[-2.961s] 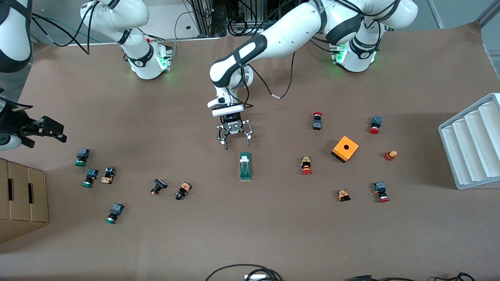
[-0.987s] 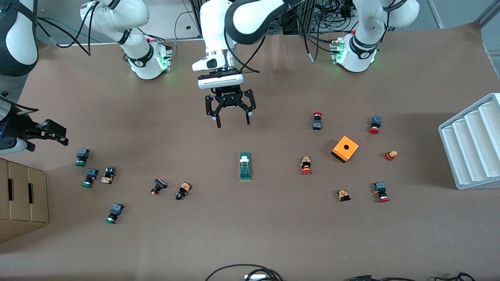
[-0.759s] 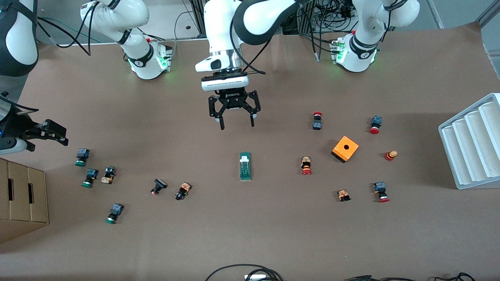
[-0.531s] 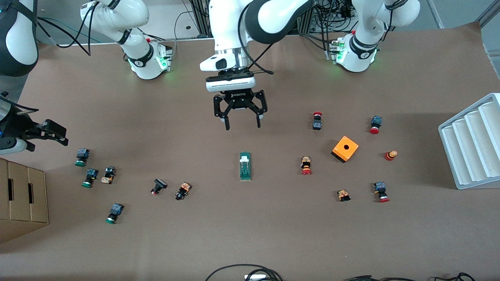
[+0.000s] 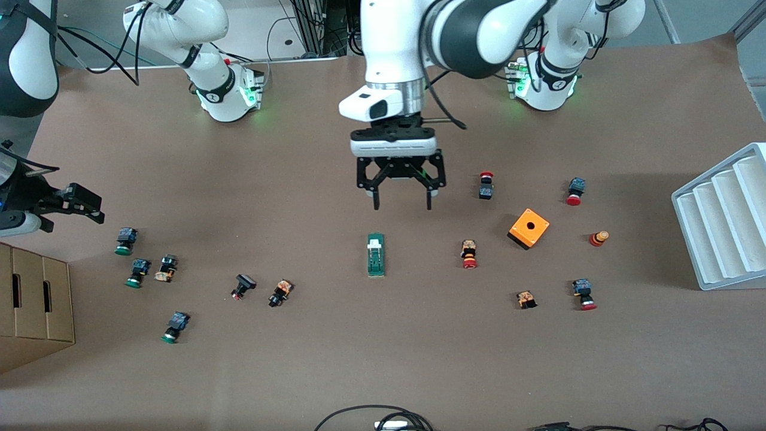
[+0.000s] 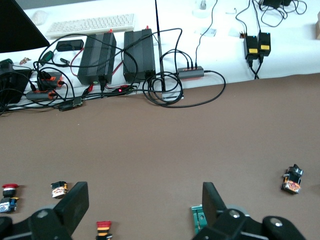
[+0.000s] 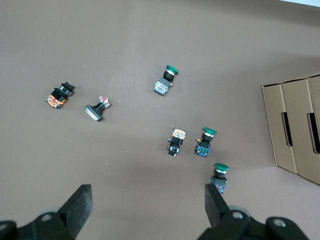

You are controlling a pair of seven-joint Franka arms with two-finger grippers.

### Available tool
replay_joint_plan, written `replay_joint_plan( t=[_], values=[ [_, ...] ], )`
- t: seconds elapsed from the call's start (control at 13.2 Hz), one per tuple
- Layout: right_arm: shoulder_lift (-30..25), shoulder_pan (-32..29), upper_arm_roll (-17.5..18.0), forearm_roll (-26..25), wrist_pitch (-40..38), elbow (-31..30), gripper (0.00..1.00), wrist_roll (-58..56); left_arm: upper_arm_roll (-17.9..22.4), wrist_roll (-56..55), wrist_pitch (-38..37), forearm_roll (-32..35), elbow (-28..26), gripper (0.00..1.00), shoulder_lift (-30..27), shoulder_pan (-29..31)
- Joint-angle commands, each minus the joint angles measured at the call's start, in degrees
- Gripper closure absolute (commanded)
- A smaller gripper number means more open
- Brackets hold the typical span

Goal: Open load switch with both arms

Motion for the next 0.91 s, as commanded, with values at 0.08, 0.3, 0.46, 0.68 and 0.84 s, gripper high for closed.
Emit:
replay_joint_plan(
  t=[0.08,0.3,0.46,0.68,0.84],
  values=[
    [0.88,0.07,-0.25,0.88,0.15,1.40,0.00,-0.15,-0.36,8.90,0.37,-7.05,-0.62,0.00,-2.83,4.37],
    [0.88,0.07,-0.25,1.15,0.23,1.40,0.00,-0.15,-0.36,14.16,0.37,-12.22,-0.62,0.00,-4.76,7.88],
    [0.88,0.07,-0.25,1.15,0.23,1.40,0.00,-0.15,-0.36,21.01,-0.07,-18.02,-0.71,0.00,-6.60,11.65],
    [0.88,0.07,-0.25,1.15,0.23,1.40,0.00,-0.15,-0.27,26.58,-1.38,-24.01,-0.71,0.00,-8.02,15.62],
    [0.88,0.07,-0.25,1.15,0.23,1.40,0.00,-0.15,-0.09,26.84,-2.61,-26.20,-0.62,0.00,-8.37,18.51]
  ],
)
